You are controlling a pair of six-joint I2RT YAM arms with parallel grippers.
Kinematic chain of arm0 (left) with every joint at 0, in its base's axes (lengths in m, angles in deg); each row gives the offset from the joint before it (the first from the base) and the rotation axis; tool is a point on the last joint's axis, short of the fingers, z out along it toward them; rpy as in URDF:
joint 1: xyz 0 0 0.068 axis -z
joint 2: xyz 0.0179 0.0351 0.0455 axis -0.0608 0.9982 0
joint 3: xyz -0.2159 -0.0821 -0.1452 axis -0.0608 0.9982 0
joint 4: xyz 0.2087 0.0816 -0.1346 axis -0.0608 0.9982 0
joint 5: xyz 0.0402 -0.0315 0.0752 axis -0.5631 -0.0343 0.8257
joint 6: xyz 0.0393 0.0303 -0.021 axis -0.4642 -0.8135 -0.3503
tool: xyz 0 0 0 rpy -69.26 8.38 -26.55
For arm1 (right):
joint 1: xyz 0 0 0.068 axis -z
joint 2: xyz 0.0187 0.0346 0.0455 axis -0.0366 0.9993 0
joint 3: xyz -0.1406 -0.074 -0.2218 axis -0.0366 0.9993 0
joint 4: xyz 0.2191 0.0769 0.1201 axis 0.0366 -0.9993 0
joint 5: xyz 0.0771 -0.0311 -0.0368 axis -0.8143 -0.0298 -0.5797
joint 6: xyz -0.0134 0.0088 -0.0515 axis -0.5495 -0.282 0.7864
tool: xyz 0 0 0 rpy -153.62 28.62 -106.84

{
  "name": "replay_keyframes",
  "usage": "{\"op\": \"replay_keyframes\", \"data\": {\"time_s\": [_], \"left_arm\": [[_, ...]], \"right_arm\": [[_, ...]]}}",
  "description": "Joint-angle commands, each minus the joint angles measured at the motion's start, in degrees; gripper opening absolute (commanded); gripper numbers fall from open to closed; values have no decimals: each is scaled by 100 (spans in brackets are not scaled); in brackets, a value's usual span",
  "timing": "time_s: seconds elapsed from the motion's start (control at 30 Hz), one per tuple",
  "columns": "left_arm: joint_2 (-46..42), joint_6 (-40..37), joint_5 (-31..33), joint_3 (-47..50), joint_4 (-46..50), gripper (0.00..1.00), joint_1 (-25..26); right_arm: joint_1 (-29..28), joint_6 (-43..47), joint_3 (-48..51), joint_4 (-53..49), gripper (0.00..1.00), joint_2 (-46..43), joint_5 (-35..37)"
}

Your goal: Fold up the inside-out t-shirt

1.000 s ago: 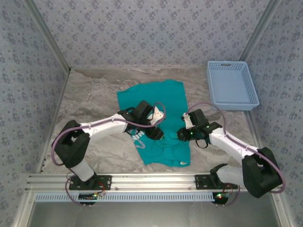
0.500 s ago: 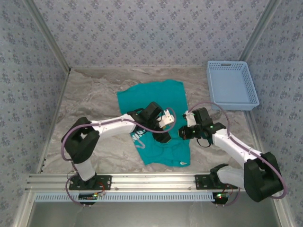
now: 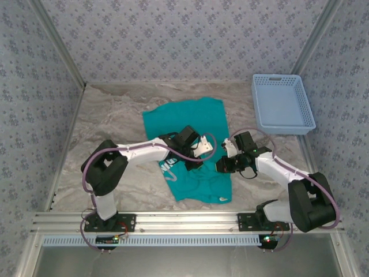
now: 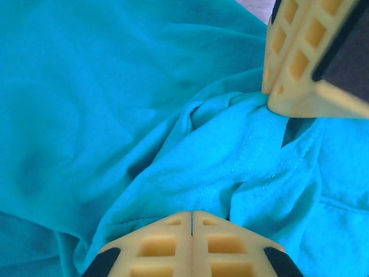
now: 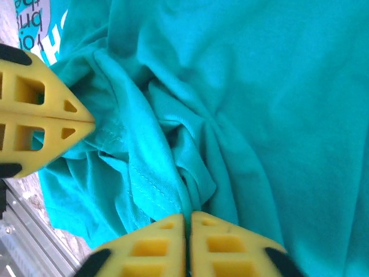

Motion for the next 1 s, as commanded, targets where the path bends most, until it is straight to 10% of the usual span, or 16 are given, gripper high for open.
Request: {"op": "replay_keyframes", "data": {"time_s": [0.0, 0.37, 0.73, 0.77, 0.83, 0.97], "left_arm": [[-451, 109, -92, 55, 173, 0, -145], [-1717, 1868, -2245, 1229, -1003, 0, -1058], [-2686, 3383, -1992, 3198, -2086, 0, -1593], [-2882, 3466, -1826, 3377, -2021, 4, -1628], [-3254, 3474, -1437, 3605, -1804, 42, -1627], [-3852, 2985, -1129, 3839, -1504, 52, -1623]], "right_arm": [[-97, 99, -94, -134, 0, -164, -250], [-414, 281, -529, -466, 0, -417, 119], [-1255, 797, -965, -49, 0, -198, -1483], [-1328, 818, -1057, -81, 0, -106, -1545], [-1440, 622, -1119, 28, 0, 39, -1273], [-1430, 230, -1123, 399, 0, 369, -849]]}}
